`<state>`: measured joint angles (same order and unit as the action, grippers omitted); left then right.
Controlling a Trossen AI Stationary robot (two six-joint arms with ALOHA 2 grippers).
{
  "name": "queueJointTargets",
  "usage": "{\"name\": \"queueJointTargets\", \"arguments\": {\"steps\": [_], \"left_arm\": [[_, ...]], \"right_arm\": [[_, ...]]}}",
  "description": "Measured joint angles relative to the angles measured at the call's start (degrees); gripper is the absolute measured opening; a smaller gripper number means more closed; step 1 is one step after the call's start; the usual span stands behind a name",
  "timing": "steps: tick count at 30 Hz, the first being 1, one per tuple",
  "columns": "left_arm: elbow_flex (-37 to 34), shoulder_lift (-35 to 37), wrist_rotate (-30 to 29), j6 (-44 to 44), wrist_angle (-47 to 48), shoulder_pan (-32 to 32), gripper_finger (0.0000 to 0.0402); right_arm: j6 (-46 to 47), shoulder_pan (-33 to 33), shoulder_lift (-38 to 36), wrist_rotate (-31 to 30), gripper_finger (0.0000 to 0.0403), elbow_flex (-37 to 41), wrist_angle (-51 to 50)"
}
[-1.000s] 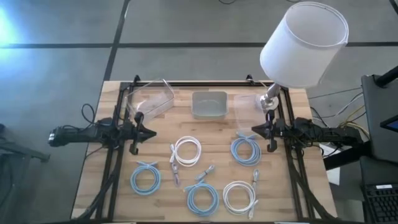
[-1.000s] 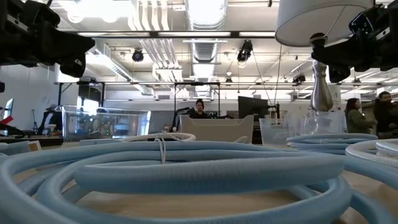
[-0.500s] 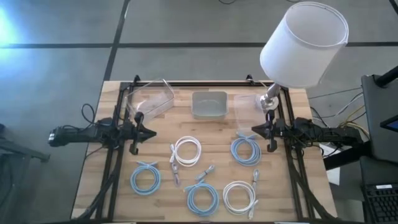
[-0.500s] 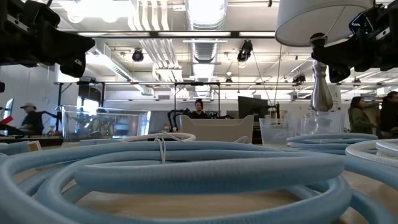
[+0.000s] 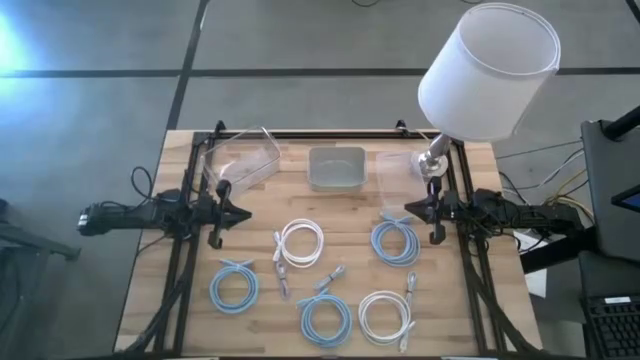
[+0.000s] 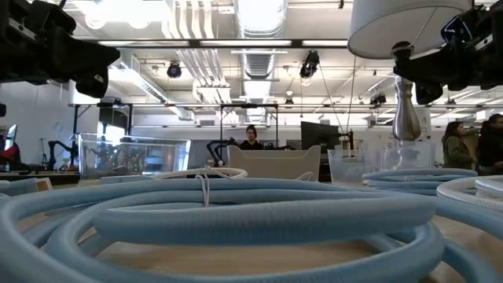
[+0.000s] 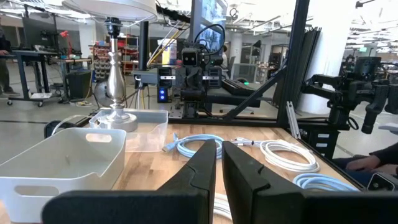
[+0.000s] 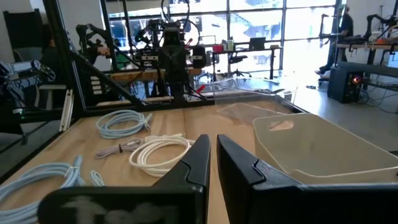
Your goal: Pick & Place USB Port
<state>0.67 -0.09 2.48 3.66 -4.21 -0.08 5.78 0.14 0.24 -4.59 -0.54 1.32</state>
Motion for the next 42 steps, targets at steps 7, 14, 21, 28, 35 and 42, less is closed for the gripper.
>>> {"name": "queueJointTargets", "arguments": {"steps": [7,14,21,28,35,42], "left_arm": [[0.00,0.01,0.01,0.00,0.00,0.01,0.0030],[0.00,0.01,0.00,0.00,0.00,0.00,0.0030],[0.00,-0.01,0.00,0.00,0.00,0.00,0.0030],[-0.01,-0.01,0.00,0.00,0.00,0.00,0.0030],[0.01,-0.01,0.00,0.00,0.00,0.02,0.0030],[-0.01,0.02,-0.04,0.07,0.00,0.00,0.0030]], "right_arm": [[0.00,0.02,0.00,0.01,0.0027,0.00,0.00],[0.02,0.02,-0.01,0.01,0.0027,0.00,0.00],[0.00,0.00,0.00,0.01,0.0027,0.00,0.01],[0.01,0.02,-0.01,0.00,0.0027,0.00,0.00],[0.02,0.00,0.01,0.01,0.0027,0.00,0.02],[3.29,0.00,-0.01,0.03,0.0027,0.00,1.18]]}}
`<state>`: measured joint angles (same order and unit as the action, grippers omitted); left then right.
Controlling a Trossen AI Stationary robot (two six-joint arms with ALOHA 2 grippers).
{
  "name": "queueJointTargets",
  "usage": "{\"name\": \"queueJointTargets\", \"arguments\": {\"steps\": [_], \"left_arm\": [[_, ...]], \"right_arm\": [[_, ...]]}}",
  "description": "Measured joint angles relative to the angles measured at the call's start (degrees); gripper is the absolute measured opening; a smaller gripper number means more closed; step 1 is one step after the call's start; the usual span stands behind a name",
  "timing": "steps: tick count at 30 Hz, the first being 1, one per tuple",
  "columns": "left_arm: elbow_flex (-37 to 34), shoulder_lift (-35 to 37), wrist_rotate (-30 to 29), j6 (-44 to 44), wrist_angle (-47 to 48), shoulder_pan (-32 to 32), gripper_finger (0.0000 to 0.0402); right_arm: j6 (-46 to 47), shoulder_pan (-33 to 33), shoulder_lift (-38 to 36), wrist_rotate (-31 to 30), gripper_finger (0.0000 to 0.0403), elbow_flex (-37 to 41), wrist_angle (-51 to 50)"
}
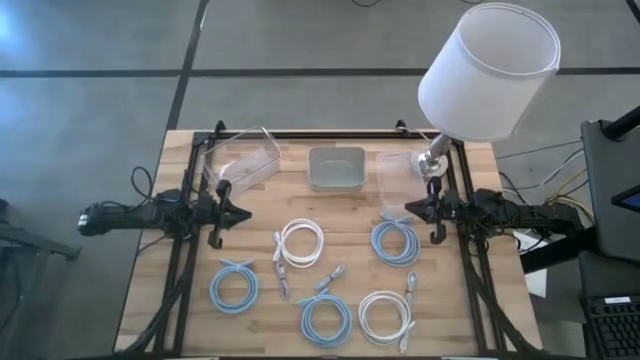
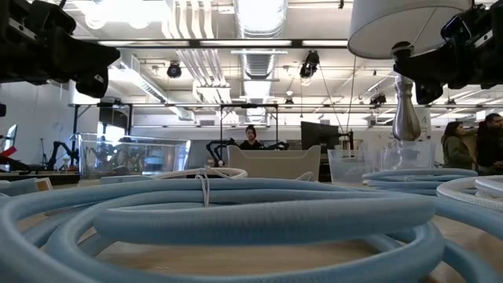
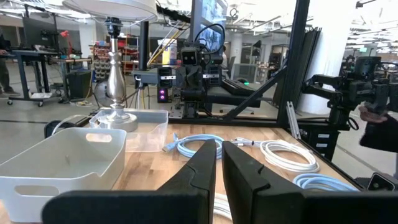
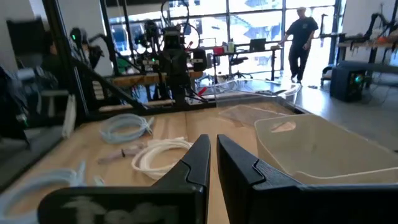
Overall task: Pick & Place USB Port
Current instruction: Put the left large white charger cable into the left transparent bin
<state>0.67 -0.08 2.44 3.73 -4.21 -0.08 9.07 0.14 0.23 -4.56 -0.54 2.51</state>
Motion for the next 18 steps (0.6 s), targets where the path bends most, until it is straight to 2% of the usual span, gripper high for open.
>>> {"name": "queueJointTargets", "arguments": {"steps": [5,12,18], "left_arm": [[0.00,-0.02,-0.02,0.94,-0.15,0.01,0.0030],[0.00,-0.02,0.02,14.14,-2.01,0.00,0.0030],[0.00,-1.30,0.02,15.06,-2.87,0.02,0.0030]], "right_arm": [[1.07,-0.01,0.00,-0.01,0.0027,0.00,3.11],[-3.90,-0.02,0.02,-0.07,0.0027,0.00,8.18],[-3.62,0.00,0.45,0.04,0.0038,0.00,11.74]]}}
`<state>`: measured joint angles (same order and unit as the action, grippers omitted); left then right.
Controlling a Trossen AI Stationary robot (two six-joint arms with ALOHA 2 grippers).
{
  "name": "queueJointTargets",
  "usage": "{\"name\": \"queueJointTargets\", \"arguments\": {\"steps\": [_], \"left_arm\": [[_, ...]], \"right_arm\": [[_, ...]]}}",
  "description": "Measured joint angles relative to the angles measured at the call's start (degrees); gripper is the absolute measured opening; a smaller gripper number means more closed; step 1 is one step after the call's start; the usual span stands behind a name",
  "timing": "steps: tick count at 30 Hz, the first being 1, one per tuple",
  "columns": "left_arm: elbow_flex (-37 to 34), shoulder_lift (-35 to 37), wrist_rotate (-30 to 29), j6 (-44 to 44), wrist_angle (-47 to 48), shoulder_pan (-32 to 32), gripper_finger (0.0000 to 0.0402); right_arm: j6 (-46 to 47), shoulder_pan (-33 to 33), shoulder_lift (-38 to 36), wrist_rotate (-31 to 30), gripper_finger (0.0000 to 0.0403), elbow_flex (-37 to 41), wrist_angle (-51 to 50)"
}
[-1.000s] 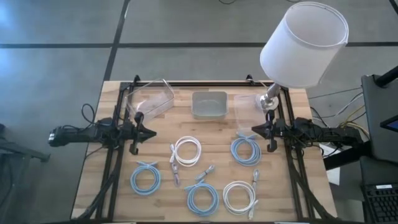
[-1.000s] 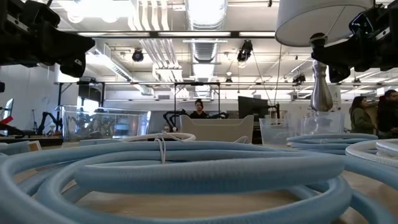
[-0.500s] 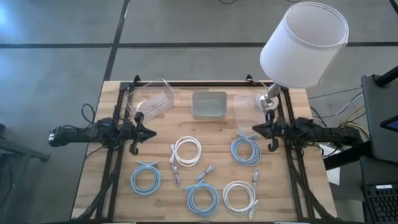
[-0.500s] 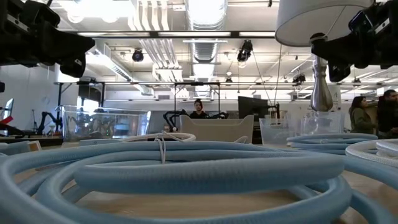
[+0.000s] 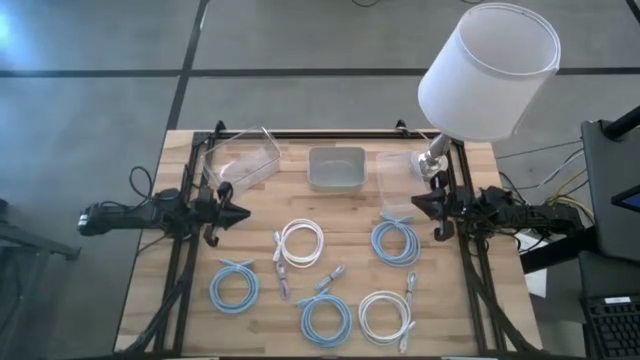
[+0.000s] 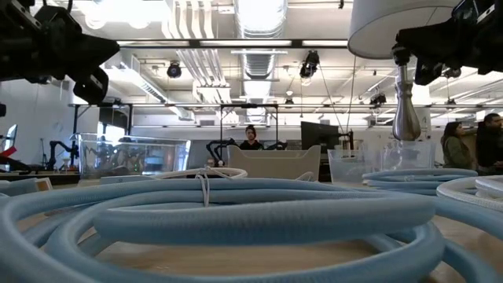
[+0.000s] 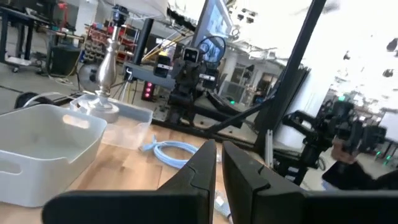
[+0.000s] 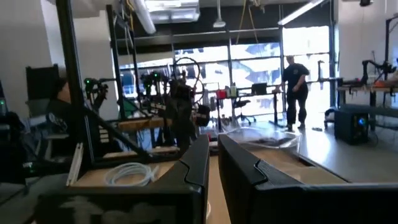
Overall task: Pick & Place USB Port
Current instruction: Put the left large white charger cable into the left transparent bin
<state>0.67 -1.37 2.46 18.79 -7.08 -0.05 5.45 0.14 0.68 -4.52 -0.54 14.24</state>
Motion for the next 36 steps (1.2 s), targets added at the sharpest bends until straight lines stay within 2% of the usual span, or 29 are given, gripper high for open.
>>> {"name": "queueJointTargets", "arguments": {"steps": [4,7,10,13,15,18,22,28,36], "left_arm": [[0.00,-2.45,0.00,3.82,-4.54,0.50,0.0032],[0.00,-4.99,0.02,3.50,-10.49,1.19,0.0045],[0.01,-7.15,-0.02,0.17,-16.72,1.45,0.0065],[1.13,-9.23,-1.23,-2.33,-17.41,1.43,0.0087],[2.92,-10.99,-1.49,-3.01,-17.30,1.42,0.0103],[7.33,-14.46,-1.49,-6.83,-14.98,1.42,0.0123],[15.95,-19.94,-1.93,-13.78,-7.11,1.42,0.0139],[26.29,-30.67,-6.18,-12.18,7.94,1.42,0.0142],[29.31,-49.50,-6.55,-10.60,7.75,1.42,0.0142]], "right_arm": [[-6.15,0.02,1.35,-0.02,0.0065,0.00,7.50],[-10.21,0.02,3.48,-0.04,0.0095,-1.40,13.89],[-12.76,0.02,6.19,-0.18,0.0126,-5.15,13.59],[-14.88,0.02,10.15,-0.17,0.0149,-9.33,12.27],[-13.15,0.02,13.45,-0.17,0.0158,-12.06,10.83],[-8.71,0.02,18.97,-0.18,0.0163,-15.57,6.44],[-8.45,0.02,26.94,-0.17,0.0159,-19.21,2.92],[-8.56,0.02,36.42,-0.17,0.0146,-25.47,-0.53],[-5.60,0.02,45.99,-0.17,0.0148,-28.57,-3.85]]}}
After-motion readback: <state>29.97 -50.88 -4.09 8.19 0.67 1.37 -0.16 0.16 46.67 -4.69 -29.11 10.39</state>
